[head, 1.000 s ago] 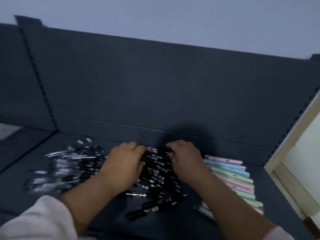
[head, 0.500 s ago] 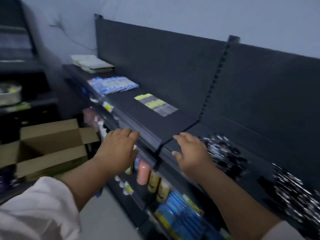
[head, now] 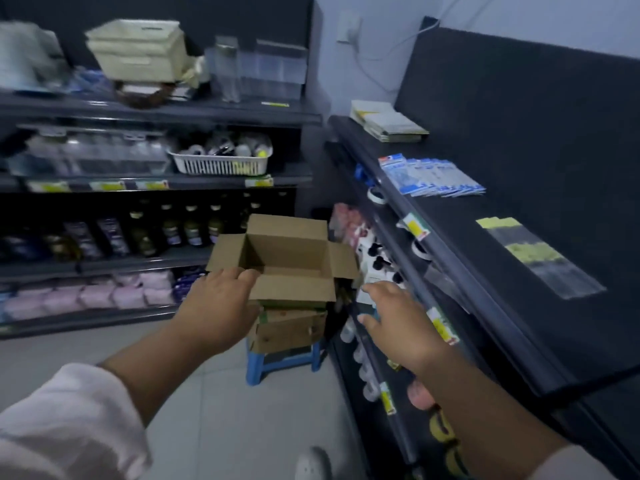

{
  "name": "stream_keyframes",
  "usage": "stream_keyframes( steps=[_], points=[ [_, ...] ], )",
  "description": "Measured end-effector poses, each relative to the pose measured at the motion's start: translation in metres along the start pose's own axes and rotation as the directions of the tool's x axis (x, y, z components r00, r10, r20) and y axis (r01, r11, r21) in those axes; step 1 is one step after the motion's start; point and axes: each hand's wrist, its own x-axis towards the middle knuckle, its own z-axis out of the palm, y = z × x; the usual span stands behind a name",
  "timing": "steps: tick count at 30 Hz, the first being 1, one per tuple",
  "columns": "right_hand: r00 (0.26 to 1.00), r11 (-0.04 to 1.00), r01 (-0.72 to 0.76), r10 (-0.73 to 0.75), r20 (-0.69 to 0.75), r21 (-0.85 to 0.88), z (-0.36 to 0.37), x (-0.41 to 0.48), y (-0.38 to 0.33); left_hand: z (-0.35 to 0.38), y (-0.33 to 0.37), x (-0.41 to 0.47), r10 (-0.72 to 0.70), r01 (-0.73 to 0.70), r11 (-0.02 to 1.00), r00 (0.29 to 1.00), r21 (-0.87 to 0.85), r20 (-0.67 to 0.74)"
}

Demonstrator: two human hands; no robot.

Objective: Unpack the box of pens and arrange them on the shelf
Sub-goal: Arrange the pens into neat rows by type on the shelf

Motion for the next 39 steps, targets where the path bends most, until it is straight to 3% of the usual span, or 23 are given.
stream_keyframes(
  steps=[9, 17, 28, 39],
  points=[
    [0.984, 0.994, 0.082, -0.093, 0.153, 0.077, 0.046, 0.183, -0.002, 0.046, -0.063, 0.117, -0.177, 0.171, 0.984, 0.975, 0.057, 0.134],
    [0.935, 0.998, 0.042, -0.055, 0.351, 0.042, 0.081, 0.374, 0.016, 0.102, -0.103, 0.273, -0.264, 0.267, 0.963, 0.929, 0.024, 0.258],
    [0.819, 0.992, -0.088, 0.023, 0.574, 0.085, 0.224, 0.502, 0.042, 0.257, -0.140, 0.405, -0.154, 0.164, 0.986, 0.840, 0.027, 0.521],
    [0.752, 0.993, -0.085, 0.014, 0.659, 0.076, 0.358, 0.559, 0.067, 0.420, -0.175, 0.445, 0.039, -0.020, 0.999, 0.698, -0.035, 0.715]
  ],
)
